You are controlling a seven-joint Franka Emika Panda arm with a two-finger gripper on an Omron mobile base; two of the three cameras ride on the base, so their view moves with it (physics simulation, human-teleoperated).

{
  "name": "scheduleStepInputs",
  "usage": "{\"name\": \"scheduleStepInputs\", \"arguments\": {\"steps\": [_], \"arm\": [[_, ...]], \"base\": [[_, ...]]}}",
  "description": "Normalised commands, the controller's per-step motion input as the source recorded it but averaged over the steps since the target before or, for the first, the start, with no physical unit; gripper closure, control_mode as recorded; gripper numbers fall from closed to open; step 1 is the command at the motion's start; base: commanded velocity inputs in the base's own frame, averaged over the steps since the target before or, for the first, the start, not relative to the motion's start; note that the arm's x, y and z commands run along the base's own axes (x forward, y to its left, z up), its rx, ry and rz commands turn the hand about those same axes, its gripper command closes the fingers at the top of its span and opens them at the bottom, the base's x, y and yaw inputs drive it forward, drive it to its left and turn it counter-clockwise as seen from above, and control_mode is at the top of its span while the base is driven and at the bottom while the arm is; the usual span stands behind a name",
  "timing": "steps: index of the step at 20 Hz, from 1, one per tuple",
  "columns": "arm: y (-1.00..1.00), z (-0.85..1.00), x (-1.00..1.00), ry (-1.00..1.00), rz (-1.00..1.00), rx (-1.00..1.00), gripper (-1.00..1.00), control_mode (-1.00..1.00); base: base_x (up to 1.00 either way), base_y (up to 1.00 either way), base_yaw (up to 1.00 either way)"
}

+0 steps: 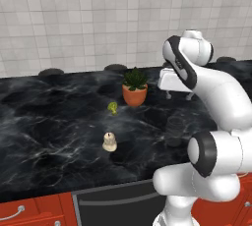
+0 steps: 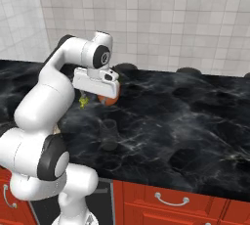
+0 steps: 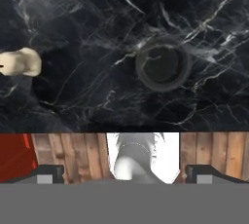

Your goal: Pick the candle and jar from the dining table and place them in the open cabinet. Close the cabinet after placing the objects.

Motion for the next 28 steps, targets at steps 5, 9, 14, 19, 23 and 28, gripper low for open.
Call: {"name": "scheduleStepInputs", "arguments": {"steps": [5,9,14,19,23,28], "arm": [[0.0,-0.05,0.11,0.03,0.0,0.0,-1.0,-1.0],[0.06,-0.08,0.22,0.03,0.0,0.0,-1.0,-1.0],[0.07,-0.12,0.24,0.06,0.0,0.0,-1.0,-1.0],[0.04,-0.08,0.29,0.04,0.0,0.0,-1.0,-1.0],[0.0,-0.14,0.3,0.0,0.0,0.0,-1.0,-1.0],[0.0,-0.21,0.15,-0.01,0.0,0.0,-1.0,-1.0]], "base": [[0.0,0.0,0.0],[0.0,0.0,0.0],[0.0,0.0,0.0],[0.0,0.0,0.0],[0.0,0.0,0.0],[0.0,0.0,0.0]]}}
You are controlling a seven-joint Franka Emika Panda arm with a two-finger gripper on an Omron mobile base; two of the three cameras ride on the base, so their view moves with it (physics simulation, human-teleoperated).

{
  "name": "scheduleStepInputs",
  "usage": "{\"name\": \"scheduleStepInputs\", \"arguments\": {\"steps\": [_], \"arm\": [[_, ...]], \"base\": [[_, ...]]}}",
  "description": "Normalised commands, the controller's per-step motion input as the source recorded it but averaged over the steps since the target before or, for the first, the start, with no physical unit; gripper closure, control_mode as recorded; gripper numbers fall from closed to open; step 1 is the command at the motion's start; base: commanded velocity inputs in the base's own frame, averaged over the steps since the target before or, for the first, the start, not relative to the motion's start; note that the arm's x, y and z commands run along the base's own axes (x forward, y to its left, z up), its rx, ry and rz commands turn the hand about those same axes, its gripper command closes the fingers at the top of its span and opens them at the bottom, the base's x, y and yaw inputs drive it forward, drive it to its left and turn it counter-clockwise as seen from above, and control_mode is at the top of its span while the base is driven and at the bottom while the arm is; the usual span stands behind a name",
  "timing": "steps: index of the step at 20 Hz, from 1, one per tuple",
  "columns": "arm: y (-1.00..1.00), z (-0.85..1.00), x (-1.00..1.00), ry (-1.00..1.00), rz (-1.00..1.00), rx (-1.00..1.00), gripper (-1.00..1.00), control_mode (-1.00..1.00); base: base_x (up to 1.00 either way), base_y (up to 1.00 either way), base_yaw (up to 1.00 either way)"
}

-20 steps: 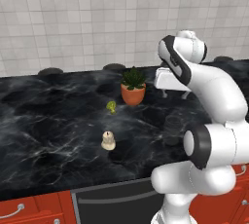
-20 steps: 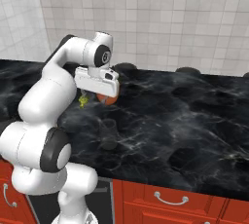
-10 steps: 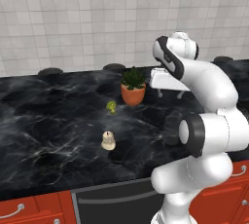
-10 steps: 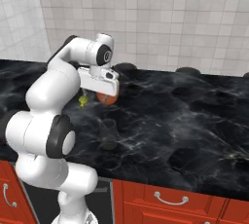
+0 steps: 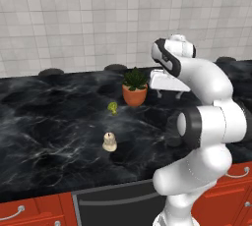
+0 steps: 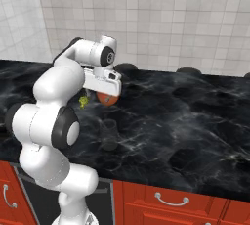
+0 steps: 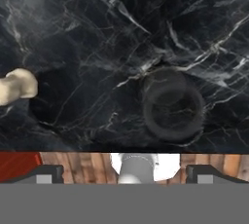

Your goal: Pick the candle and jar from the dining table and place them in the open cabinet. Close the cabinet after placing the objects.

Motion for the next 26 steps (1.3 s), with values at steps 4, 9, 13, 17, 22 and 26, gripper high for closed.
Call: {"name": "scheduleStepInputs", "arguments": {"steps": [4,9,13,17,22,26], "arm": [[0.0,-0.42,0.02,-0.01,0.0,0.0,-1.0,-1.0],[-0.04,-0.46,0.0,-0.06,0.0,-0.01,-1.0,-1.0],[-0.03,-0.34,0.0,-0.09,0.0,0.0,-1.0,-1.0],[-0.01,-0.31,-0.04,-0.08,0.0,0.0,-1.0,-1.0],[0.0,-0.42,-0.18,0.0,0.0,0.0,-1.0,-1.0],[0.0,-0.19,-0.04,0.0,0.0,0.0,-1.0,-1.0]], "base": [[0.0,0.0,0.0],[0.0,0.0,0.0],[0.0,0.0,0.0],[0.0,0.0,0.0],[0.0,0.0,0.0],[0.0,0.0,0.0]]}}
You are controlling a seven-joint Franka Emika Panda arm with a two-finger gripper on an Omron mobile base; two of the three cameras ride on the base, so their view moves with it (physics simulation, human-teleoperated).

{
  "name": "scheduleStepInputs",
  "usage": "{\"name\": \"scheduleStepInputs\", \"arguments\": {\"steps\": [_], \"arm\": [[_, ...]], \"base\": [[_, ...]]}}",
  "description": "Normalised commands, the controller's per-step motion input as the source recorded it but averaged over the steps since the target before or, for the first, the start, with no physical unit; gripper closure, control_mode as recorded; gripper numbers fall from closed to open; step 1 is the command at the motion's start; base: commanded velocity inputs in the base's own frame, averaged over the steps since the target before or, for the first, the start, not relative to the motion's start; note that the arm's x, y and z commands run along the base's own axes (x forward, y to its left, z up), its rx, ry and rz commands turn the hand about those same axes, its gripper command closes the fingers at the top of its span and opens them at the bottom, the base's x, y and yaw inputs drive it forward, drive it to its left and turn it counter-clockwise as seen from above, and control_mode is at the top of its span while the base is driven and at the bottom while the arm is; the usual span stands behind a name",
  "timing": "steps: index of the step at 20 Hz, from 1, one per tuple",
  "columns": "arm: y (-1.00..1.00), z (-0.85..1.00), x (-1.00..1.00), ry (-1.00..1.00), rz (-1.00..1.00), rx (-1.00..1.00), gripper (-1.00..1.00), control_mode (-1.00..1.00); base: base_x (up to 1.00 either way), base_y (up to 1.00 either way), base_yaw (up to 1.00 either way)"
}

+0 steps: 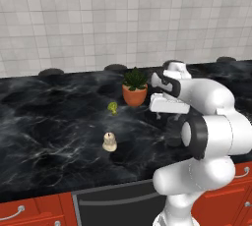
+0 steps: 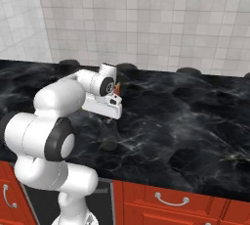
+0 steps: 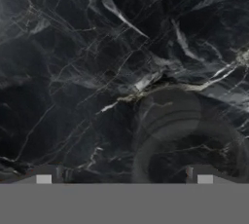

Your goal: Pick the candle and jar from the dining table and place them in the open cabinet. Close the cabinet after placing the objects.

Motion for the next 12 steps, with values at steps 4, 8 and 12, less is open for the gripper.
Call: {"name": "scheduleStepInputs", "arguments": {"steps": [4,8,12], "arm": [[0.0,-0.36,-0.01,0.0,0.0,0.0,-1.0,-1.0],[0.0,-0.4,-0.01,0.0,0.0,0.0,-1.0,-1.0],[0.0,-0.47,-0.01,0.01,0.0,0.0,-1.0,-1.0]], "base": [[0.0,0.0,0.0],[0.0,0.0,0.0],[0.0,0.0,0.0]]}}
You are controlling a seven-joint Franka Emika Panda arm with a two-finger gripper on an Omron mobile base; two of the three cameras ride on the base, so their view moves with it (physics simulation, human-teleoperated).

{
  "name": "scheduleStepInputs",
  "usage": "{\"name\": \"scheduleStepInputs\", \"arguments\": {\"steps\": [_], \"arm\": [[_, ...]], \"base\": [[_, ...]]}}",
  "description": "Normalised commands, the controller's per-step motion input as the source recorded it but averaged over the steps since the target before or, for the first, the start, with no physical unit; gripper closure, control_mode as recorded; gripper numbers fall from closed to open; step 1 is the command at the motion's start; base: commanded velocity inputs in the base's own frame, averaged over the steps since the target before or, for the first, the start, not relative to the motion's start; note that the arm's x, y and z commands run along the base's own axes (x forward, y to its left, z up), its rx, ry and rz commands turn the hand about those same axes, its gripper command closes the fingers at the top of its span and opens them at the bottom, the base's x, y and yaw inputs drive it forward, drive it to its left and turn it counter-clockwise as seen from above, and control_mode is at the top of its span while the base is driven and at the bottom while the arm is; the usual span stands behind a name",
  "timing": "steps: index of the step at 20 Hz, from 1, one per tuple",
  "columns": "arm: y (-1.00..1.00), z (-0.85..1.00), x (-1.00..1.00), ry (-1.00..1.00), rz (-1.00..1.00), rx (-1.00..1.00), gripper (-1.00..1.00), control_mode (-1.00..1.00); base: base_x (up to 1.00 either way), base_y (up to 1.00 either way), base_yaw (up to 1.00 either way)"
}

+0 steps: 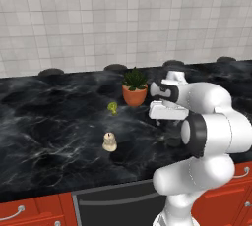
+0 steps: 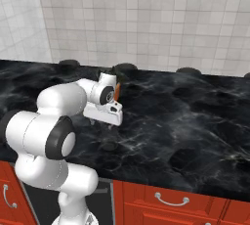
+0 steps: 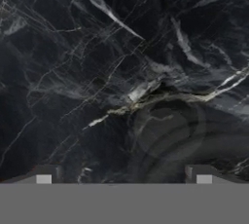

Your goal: Pick the candle and jar from the dining table and place them in the open cabinet. Close the cabinet after placing the objects.

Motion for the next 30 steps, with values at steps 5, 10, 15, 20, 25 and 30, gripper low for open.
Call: {"name": "scheduleStepInputs", "arguments": {"steps": [5,10,15,20,25,30], "arm": [[0.01,-0.43,0.0,0.05,0.0,0.0,1.0,-1.0],[0.0,-0.08,0.0,0.06,0.0,0.0,1.0,-1.0],[0.05,0.0,0.0,0.01,0.0,0.0,1.0,-1.0],[0.0,0.05,-0.02,-0.12,0.0,0.0,1.0,-1.0],[0.0,0.46,-0.04,-0.12,0.0,-0.03,1.0,-1.0],[0.0,0.52,-0.13,-0.05,0.0,-0.05,1.0,-1.0]], "base": [[0.0,0.0,0.0],[0.0,0.0,0.0],[0.0,0.0,0.0],[0.0,0.0,0.0],[0.0,0.0,0.0],[0.0,0.0,0.0]]}}
